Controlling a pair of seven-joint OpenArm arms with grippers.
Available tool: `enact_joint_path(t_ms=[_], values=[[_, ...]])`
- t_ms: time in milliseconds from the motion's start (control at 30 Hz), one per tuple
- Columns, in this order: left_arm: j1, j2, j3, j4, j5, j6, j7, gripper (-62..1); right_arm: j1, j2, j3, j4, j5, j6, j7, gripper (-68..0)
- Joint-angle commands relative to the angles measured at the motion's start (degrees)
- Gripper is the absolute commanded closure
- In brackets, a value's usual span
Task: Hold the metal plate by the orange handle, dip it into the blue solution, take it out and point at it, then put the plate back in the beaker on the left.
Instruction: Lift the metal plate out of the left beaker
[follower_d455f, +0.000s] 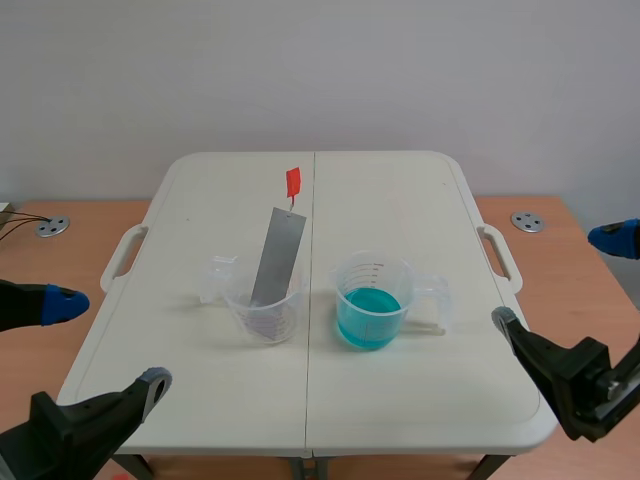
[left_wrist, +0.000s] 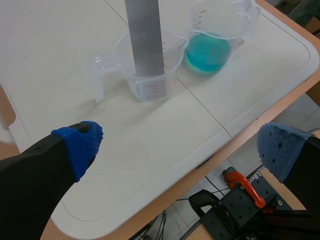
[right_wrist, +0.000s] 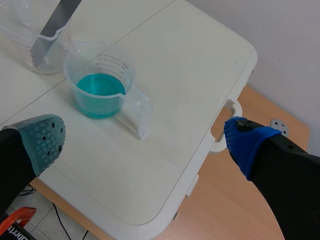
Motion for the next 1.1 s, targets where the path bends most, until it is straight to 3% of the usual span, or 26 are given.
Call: enact_joint_path(t_ms=[0, 367, 867, 1067], values=[[0.0, 0.4, -0.2, 0.2, -0.3, -0.1, -0.9, -62.3, 0.7, 0.2, 0.1, 0.9, 0.6, -0.2, 0.8, -66.3], [0.0, 0.4, -0.2, 0.0, -0.3, -0.1, -0.9, -62.3, 0.7, 0.2, 0.1, 0.9, 0.8, -0.2, 0.2, -66.3], [0.0, 0.4, -0.2, 0.0, -0.3, -0.1, -0.9, -62.3, 1.7, 0.1, 0.0, 0.9, 5.7, 0.7, -0.3, -66.3], [0.0, 0.4, -0.2, 0.0, -0.2, -0.1, -0.9, -62.3, 4.4, 0.1, -0.1, 0.9, 10.8, 1.8, -3.0, -66.3]])
